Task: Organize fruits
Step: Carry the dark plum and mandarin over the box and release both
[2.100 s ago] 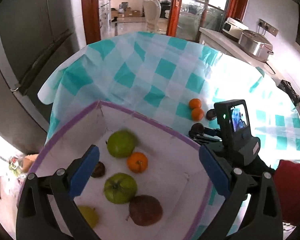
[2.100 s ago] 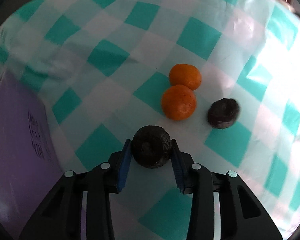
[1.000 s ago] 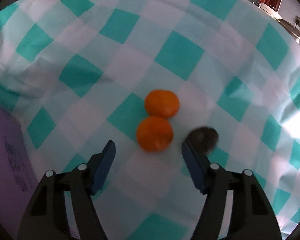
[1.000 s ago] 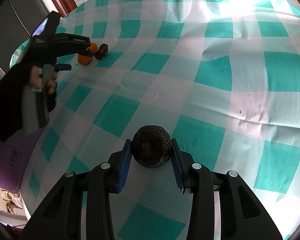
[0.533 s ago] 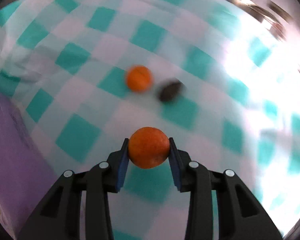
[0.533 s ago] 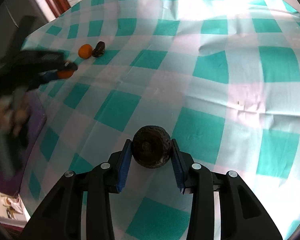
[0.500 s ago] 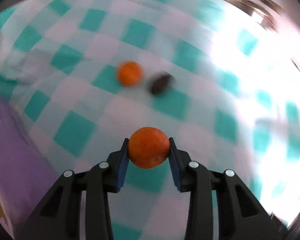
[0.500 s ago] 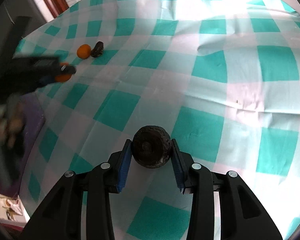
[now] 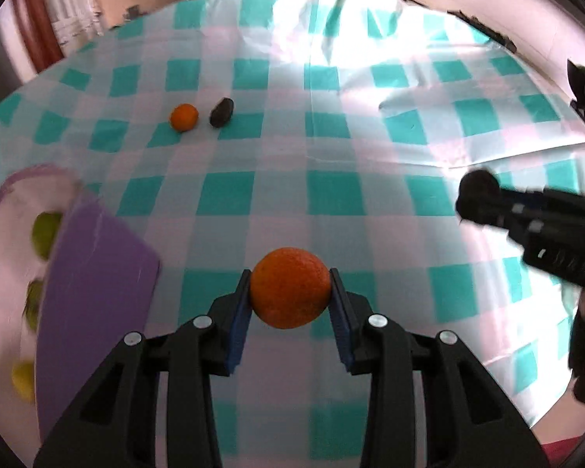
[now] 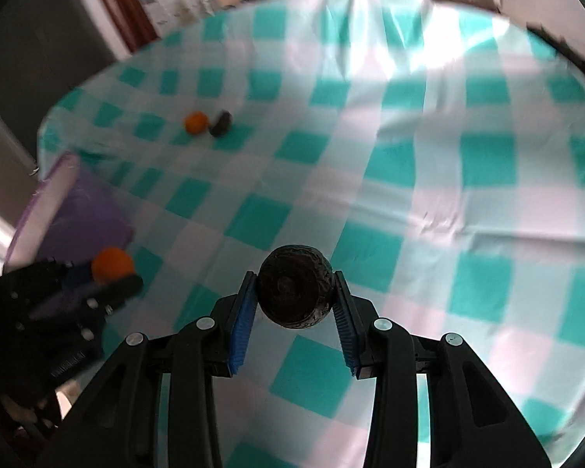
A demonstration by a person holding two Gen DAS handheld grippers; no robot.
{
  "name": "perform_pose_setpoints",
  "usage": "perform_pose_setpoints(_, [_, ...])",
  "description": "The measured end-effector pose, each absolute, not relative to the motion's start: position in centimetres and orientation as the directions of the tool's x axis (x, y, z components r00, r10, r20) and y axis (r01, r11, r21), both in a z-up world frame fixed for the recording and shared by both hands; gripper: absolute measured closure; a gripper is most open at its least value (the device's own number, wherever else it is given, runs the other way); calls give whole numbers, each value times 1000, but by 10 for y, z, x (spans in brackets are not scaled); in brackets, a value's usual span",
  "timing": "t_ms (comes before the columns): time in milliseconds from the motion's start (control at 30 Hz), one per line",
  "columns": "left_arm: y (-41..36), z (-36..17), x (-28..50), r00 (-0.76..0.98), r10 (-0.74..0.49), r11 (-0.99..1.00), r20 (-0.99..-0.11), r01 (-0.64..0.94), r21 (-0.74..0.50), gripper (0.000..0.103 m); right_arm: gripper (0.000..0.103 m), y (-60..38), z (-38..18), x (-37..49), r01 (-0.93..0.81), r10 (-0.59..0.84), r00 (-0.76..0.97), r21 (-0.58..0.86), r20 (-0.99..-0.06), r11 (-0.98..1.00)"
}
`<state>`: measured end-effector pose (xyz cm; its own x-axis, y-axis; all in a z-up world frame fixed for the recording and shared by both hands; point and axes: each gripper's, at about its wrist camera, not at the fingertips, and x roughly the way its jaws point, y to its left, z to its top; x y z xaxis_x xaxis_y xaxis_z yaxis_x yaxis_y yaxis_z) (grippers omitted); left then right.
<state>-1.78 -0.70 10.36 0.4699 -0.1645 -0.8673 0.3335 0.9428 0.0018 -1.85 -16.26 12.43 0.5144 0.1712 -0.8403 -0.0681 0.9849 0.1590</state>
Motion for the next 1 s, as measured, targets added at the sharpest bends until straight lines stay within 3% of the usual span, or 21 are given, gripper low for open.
perform_pose_setpoints(200, [-41,130,-75,500,-140,959,-855,282,8,65,65,-183,176,-66,-185,225,582,142,-781,972])
perform_pose_setpoints(567, [-73,181,-121,552,-117,953,-826,297,63,65,65,-193,220,-124,-310,272,646,79,-713,947])
perform_pose_setpoints(1000, [-83,196,-145,546,-77,940,-834,318,121,65,65,-201,220,-155,-336,289,653,75,-700,939])
